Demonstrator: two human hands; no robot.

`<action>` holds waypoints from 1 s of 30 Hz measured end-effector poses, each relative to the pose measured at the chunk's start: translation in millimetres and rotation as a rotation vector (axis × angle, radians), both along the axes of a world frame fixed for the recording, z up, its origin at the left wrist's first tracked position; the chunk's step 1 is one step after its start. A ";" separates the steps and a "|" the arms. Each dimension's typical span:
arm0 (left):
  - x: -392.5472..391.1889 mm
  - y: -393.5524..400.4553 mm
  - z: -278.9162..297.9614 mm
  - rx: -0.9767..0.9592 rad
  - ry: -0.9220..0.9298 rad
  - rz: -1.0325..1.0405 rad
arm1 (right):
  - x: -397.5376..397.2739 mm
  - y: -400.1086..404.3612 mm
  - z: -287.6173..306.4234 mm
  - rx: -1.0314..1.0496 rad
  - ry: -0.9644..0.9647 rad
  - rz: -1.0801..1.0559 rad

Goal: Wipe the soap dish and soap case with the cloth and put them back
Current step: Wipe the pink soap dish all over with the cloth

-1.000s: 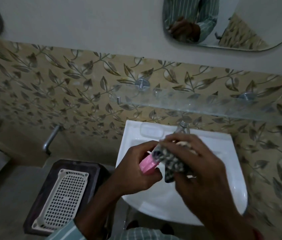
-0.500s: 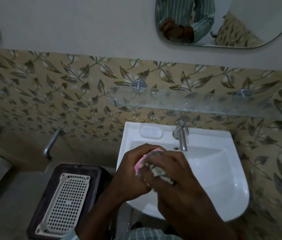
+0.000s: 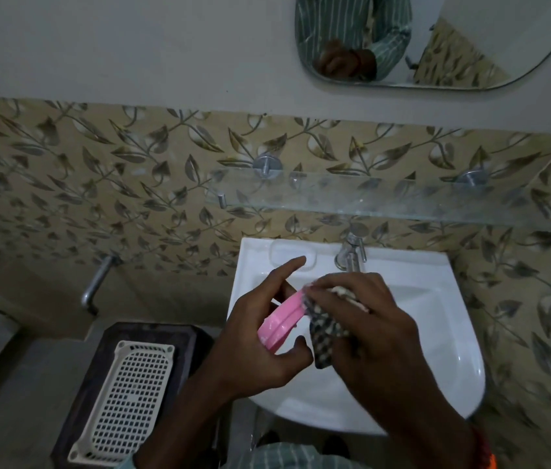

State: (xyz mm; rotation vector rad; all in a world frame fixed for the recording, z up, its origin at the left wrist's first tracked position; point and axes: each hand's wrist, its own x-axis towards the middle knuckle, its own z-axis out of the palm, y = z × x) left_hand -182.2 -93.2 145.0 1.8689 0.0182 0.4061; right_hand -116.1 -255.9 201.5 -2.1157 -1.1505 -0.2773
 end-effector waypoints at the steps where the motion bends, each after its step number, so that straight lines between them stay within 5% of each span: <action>1: -0.8 -0.6 0.1 0.021 0.007 -0.007 | 1.6 0.1 1.3 -0.012 0.030 -0.019; 7: 3.4 8.0 8.1 0.049 0.067 -0.079 | -26.9 10.5 -4.1 0.002 0.063 0.243; 12: 1.1 4.0 9.2 0.096 0.008 -0.052 | 6.5 3.0 4.0 0.048 0.072 0.089; 15: -3.1 5.8 -0.7 0.248 -0.038 0.028 | -17.8 15.5 -5.6 0.046 0.056 0.175; 17: -10.6 8.1 1.6 0.129 0.028 0.141 | -34.6 17.3 -11.6 0.003 -0.060 0.254; 19: -6.4 6.6 2.8 0.000 0.026 0.030 | -26.7 11.7 -14.6 0.036 -0.187 0.293; 21: 3.7 4.0 8.8 -0.036 0.032 -0.034 | -7.5 5.7 -12.4 0.138 -0.105 0.199; 25: 6.4 5.6 8.6 -0.003 0.022 -0.022 | 3.0 4.0 -11.9 0.150 -0.035 0.018; 30: 6.2 3.6 10.8 -0.023 -0.005 -0.044 | -8.8 0.3 -20.0 0.026 -0.217 0.172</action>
